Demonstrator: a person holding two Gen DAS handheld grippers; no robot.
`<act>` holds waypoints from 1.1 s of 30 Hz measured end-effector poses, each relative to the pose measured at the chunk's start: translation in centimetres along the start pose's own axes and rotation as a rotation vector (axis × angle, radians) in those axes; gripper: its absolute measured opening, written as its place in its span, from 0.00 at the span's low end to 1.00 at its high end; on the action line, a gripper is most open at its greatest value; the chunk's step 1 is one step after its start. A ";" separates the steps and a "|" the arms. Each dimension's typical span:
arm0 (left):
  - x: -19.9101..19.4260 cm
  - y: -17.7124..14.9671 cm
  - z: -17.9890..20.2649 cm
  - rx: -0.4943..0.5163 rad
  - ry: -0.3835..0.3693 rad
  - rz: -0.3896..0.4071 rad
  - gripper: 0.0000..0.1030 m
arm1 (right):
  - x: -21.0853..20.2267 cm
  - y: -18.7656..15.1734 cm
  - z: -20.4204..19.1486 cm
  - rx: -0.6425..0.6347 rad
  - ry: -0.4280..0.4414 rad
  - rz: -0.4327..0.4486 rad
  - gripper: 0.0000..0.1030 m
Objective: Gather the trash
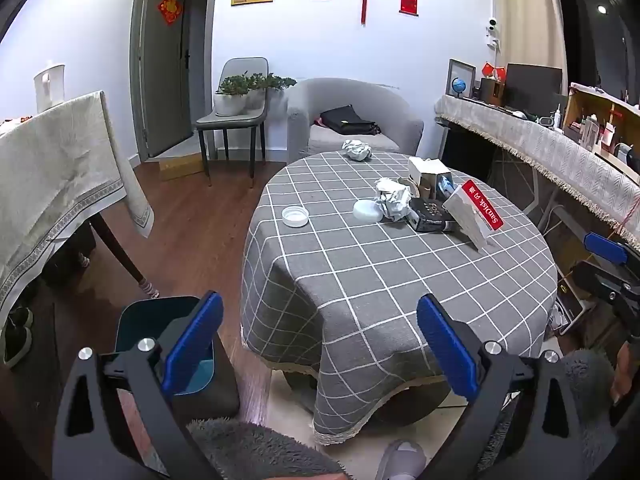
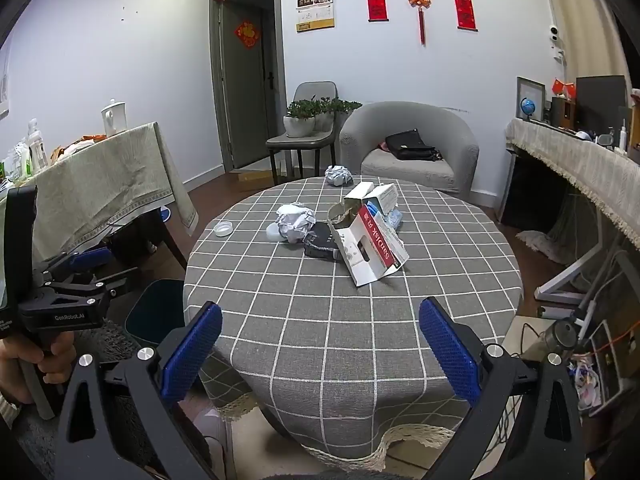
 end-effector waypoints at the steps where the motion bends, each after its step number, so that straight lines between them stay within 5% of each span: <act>1: 0.0 0.0 0.0 0.000 -0.001 0.000 0.96 | 0.0 0.0 -0.1 0.000 -0.001 0.001 0.97; 33: 0.1 0.0 -0.5 0.007 0.005 -0.002 0.96 | 0.1 -0.1 -0.2 -0.006 -0.004 -0.007 0.97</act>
Point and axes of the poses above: each gripper's, at about its wrist camera, not at the fingertips, and x roughly the way its jaws point, z to its right, y to its top, the point moved 7 cm from there along x, roughly the way its jaws point, and after that the axes turned 14 degrees about -y, right-handed, at the moved point
